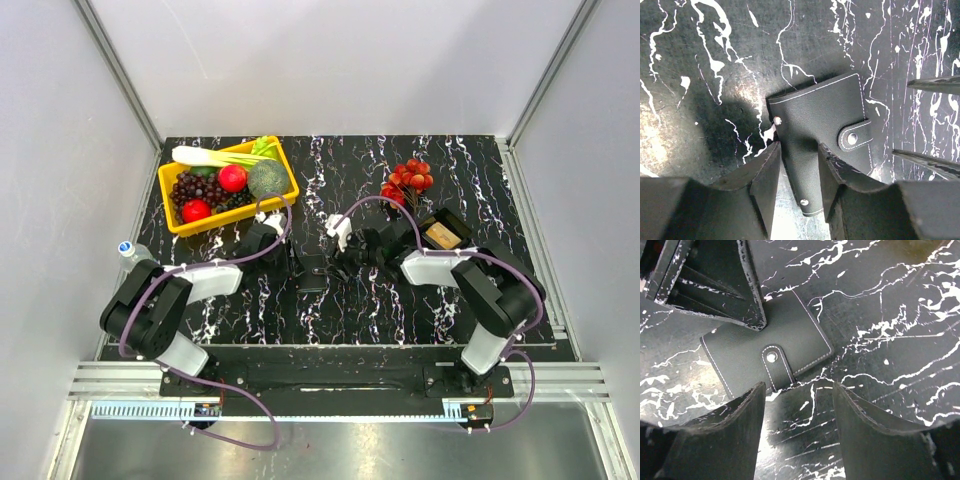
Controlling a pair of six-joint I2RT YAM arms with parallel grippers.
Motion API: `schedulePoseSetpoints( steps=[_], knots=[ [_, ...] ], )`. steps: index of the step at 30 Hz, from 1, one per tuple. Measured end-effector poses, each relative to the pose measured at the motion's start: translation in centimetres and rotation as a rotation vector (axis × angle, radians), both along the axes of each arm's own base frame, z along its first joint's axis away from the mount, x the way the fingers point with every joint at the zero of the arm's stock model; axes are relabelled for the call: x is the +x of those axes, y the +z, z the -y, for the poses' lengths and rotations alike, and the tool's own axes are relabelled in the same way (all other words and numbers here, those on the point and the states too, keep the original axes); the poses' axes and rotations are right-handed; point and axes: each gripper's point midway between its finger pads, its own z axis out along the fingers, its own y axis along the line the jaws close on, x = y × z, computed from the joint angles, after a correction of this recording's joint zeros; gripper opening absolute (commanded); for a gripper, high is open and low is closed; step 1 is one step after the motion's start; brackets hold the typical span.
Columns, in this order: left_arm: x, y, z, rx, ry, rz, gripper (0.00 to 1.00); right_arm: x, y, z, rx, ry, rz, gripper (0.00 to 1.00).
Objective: Put the credit cards into the card holder
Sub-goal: Move the card holder to the center of the board.
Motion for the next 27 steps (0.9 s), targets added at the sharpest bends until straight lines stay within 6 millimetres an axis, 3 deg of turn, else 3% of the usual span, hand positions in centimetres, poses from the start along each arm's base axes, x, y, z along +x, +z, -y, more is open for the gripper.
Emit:
schedulePoseSetpoints(
  steps=[6,11,23,27],
  knots=[
    [0.4,-0.1,0.5,-0.018,0.0,0.006,0.34,-0.4,-1.8,-1.3,0.016,0.122,0.04,0.6],
    [0.6,-0.2,0.9,-0.032,-0.01,0.011,0.31,-0.6,-1.7,-2.0,0.04,0.192,0.086,0.56],
    [0.9,-0.3,1.3,-0.046,-0.021,0.011,0.24,-1.3,-2.9,-2.0,-0.013,0.23,0.078,0.48],
    [0.9,-0.3,1.3,-0.044,-0.02,0.01,0.22,-1.5,-3.0,-2.1,-0.04,0.222,0.088,0.37]
  ],
)
